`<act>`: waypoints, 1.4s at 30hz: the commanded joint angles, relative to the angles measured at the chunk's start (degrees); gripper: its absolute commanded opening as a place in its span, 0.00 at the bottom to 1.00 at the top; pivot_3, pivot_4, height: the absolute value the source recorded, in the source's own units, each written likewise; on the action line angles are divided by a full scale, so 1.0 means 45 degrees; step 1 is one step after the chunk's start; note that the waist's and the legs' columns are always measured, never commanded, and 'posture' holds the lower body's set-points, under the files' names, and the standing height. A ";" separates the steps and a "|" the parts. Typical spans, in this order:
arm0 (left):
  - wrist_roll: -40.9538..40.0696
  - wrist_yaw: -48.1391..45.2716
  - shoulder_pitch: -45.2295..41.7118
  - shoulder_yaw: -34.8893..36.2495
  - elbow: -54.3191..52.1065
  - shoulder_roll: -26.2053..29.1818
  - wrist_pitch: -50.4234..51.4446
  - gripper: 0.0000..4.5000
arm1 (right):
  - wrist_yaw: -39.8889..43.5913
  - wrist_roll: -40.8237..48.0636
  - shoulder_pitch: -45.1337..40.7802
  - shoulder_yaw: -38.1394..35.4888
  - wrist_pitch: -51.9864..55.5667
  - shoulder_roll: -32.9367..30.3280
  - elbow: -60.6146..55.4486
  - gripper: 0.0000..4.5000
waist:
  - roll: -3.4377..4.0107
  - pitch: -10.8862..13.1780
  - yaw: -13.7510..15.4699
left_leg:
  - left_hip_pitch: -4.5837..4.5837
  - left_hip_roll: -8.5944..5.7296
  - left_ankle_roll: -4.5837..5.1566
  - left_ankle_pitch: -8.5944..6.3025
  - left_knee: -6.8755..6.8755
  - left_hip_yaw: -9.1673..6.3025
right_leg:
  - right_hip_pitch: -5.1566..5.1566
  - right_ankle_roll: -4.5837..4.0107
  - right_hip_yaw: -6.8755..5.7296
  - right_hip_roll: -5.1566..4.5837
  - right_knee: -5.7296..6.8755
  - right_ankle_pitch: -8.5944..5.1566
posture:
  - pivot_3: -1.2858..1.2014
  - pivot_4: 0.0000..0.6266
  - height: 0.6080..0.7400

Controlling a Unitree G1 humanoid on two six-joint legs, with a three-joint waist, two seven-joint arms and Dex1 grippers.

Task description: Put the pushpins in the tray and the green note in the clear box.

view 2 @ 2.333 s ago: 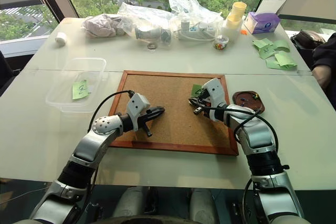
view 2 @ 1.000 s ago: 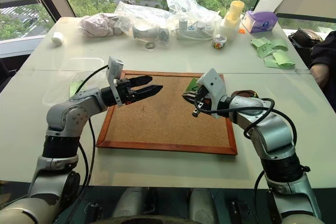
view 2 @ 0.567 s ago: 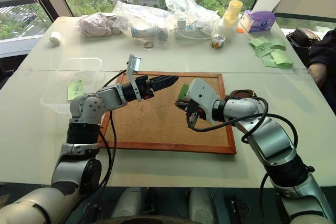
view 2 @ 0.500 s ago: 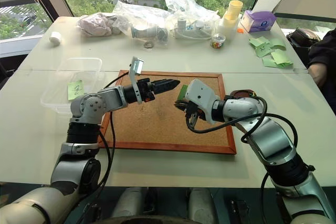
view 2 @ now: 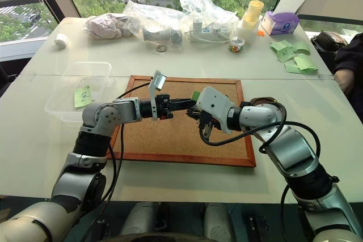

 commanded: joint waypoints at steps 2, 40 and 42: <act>0.0123 -0.0213 -0.0329 -0.0032 -0.0191 0.0017 -0.0313 0.01 | 0.0010 -0.0071 -0.0242 -0.0316 -0.0073 -0.0133 -0.0613 0.00 | 0.0000 0.0000 -0.0003 | 0.0000 0.0000 0.0000 0.0000 0.0000 0.0001 | 0.0000 0.0000 0.0000 0.0000 0.0000 0.0000 | 0.52 0.24 1.00; 0.1265 0.1588 0.1282 0.1015 -0.1452 -0.0139 -0.3041 0.00 | -0.2633 0.1442 0.3400 -0.7911 -0.0429 0.0533 0.6217 0.43 | -0.0003 0.0002 0.0282 | 0.0016 -0.0004 -0.0013 0.0008 -0.0001 0.0002 | 0.0017 0.0000 0.0002 0.0006 0.0007 0.0001 | 0.52 0.24 1.00; 0.1255 0.1653 0.1284 0.1082 -0.1469 -0.0108 -0.3056 0.00 | -0.2607 0.1576 0.3451 -0.7985 -0.0303 0.0485 0.5960 0.65 | -0.0004 0.0002 0.0281 | 0.0015 -0.0004 -0.0013 0.0008 -0.0001 0.0002 | 0.0017 0.0000 0.0002 0.0005 0.0005 0.0001 | 0.52 0.24 1.00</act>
